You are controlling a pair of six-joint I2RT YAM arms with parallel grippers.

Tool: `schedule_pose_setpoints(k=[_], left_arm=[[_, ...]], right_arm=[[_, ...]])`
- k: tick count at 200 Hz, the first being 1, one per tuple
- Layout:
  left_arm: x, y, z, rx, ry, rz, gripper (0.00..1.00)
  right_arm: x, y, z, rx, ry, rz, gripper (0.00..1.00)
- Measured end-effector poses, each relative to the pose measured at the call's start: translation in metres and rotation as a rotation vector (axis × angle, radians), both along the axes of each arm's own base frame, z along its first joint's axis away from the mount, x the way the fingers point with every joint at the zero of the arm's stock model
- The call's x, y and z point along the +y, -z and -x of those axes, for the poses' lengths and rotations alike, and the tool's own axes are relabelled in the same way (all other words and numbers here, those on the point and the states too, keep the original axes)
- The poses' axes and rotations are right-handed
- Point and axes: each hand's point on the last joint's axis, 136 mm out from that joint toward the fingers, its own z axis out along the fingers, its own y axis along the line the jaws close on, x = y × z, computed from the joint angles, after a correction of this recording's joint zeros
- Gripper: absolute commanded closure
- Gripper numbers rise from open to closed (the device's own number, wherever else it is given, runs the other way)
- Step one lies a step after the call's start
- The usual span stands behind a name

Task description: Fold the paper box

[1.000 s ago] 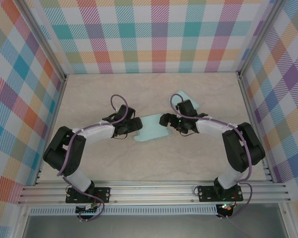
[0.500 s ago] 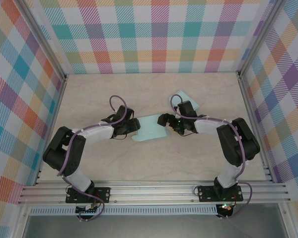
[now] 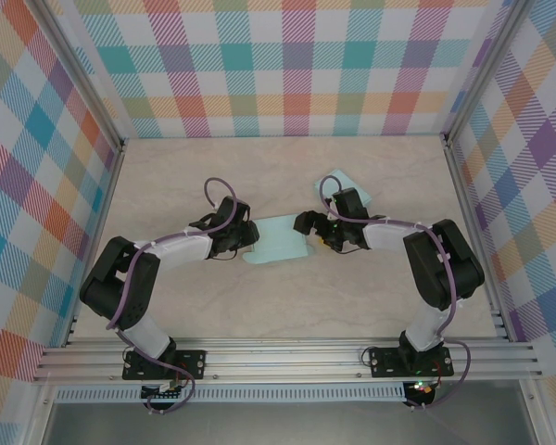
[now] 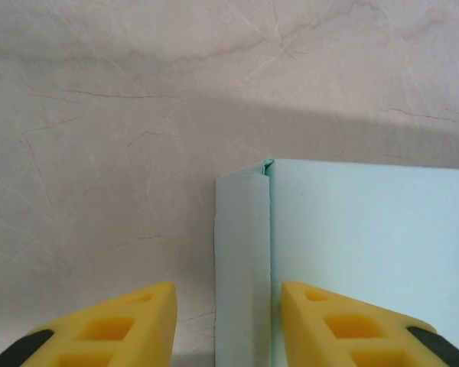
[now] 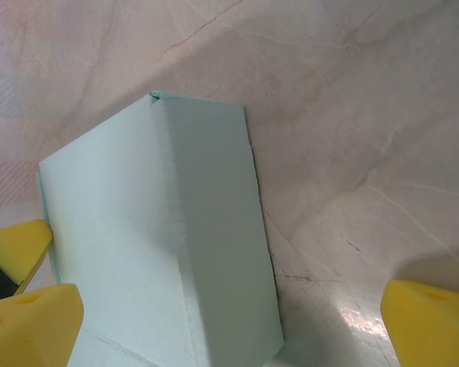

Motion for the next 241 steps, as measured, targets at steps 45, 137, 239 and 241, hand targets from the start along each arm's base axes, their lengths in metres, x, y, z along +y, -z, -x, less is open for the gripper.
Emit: schedule_pose_setpoints(k=[45, 137, 239, 241], left_arm=[[-0.001, -0.001, -0.001, -0.006, 0.000, 0.003, 0.66], [-0.002, -0.005, -0.008, -0.007, 0.005, 0.079, 1.00], [0.004, -0.004, -0.011, 0.021, 0.008, 0.192, 1.00], [0.005, -0.004, -0.012, 0.021, 0.006, 0.193, 1.00]], right_arm=[[0.000, -0.001, -0.001, 0.007, 0.005, -0.028, 0.00], [0.009, -0.005, -0.005, -0.005, -0.016, -0.099, 0.00], [0.035, -0.015, -0.009, -0.047, -0.105, -0.268, 0.00], [0.035, -0.015, -0.010, -0.048, -0.105, -0.269, 0.00]])
